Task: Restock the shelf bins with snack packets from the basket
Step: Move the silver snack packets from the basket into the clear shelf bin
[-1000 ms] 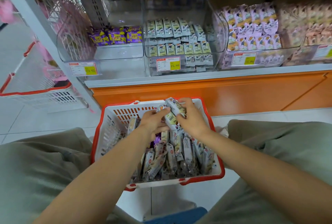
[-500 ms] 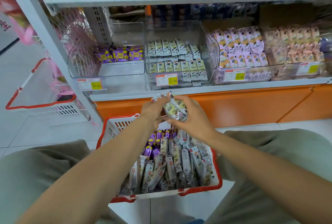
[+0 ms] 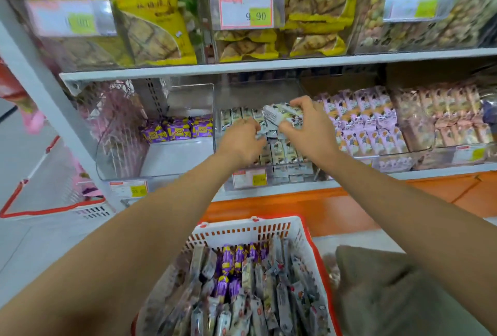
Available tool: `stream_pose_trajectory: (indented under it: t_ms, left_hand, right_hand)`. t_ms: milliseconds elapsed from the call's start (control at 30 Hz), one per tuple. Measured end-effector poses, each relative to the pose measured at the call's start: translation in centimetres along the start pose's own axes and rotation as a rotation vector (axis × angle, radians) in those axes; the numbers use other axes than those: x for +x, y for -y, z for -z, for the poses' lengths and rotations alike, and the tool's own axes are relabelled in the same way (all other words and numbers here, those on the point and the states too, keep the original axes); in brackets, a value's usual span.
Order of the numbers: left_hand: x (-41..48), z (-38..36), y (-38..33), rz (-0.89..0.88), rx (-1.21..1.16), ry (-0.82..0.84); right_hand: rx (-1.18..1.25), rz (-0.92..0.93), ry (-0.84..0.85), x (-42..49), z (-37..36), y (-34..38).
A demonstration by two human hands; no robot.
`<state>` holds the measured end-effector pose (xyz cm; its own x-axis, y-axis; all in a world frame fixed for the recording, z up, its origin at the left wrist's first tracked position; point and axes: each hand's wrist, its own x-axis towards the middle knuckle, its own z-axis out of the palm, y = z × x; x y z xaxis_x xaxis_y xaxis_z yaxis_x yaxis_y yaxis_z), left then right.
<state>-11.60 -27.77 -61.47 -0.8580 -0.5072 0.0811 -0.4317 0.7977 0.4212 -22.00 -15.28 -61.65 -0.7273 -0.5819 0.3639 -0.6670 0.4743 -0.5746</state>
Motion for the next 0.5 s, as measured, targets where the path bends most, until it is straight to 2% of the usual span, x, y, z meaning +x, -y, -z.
stream_pose_trajectory:
  t_ms: [67, 233, 367, 500]
  left_hand:
    - [2.2, -0.4, 0.5, -0.030, 0.164, 0.110]
    - [6.3, -1.3, 2.3, -0.046, 0.384, 0.273]
    - [8.6, -1.6, 2.9, -0.093, 0.383, 0.325]
    - [10.3, -2.3, 2.4, -0.141, 0.402, 0.366]
  right_hand:
    - [-0.129, -0.009, 0.012, 2.1, -0.8, -0.6]
    - [-0.402, -0.040, 0.073, 5.5, -3.8, -1.3]
    - [-0.650, 0.002, 0.013, 7.9, -5.2, -1.6]
    - [-0.804, -0.011, 0.058, 9.3, -6.2, -2.4]
